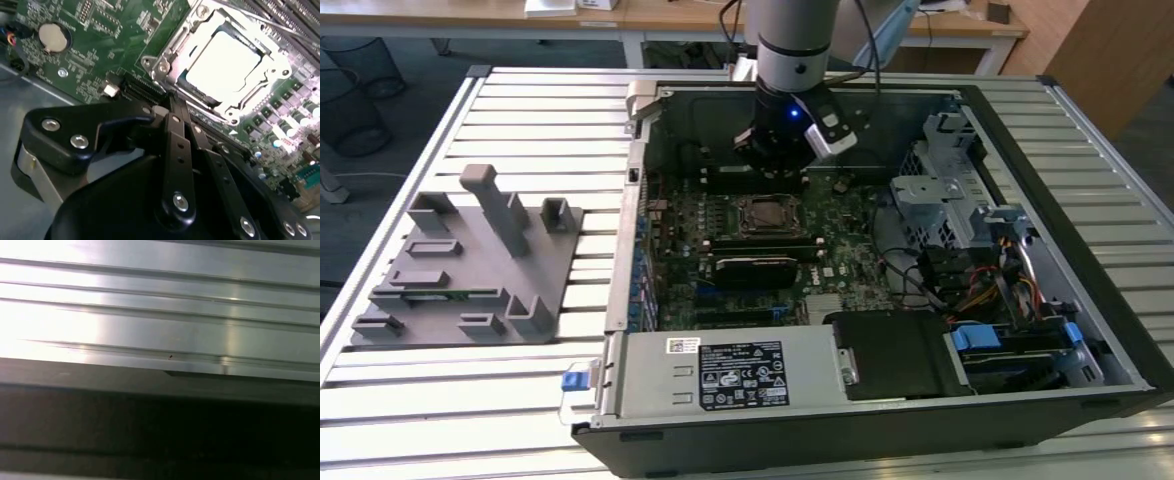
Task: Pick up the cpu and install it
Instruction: 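Install the first cpu locking lever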
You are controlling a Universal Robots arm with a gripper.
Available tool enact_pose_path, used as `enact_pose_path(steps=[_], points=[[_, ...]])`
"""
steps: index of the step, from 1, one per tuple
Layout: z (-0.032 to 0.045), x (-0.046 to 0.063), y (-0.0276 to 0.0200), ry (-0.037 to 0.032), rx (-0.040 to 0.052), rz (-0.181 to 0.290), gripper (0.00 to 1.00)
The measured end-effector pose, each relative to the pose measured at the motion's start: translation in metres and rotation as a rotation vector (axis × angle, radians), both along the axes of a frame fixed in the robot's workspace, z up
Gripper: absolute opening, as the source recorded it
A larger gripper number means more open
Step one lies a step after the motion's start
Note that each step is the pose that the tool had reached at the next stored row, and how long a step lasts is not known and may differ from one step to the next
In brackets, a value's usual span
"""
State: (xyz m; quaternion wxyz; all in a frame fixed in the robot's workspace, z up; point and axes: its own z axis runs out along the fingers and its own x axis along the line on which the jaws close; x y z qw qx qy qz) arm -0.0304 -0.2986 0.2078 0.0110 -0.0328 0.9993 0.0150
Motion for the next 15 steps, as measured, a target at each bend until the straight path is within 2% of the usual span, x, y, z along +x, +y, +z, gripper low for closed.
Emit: enact_pose_path(steps=[6, 15], points=[[0.0001, 0.0, -0.0049, 0.0001, -0.0003, 0.0, 0.11], [0.0, 0.0, -0.008, 0.0001, -0.0001, 0.0, 0.11]])
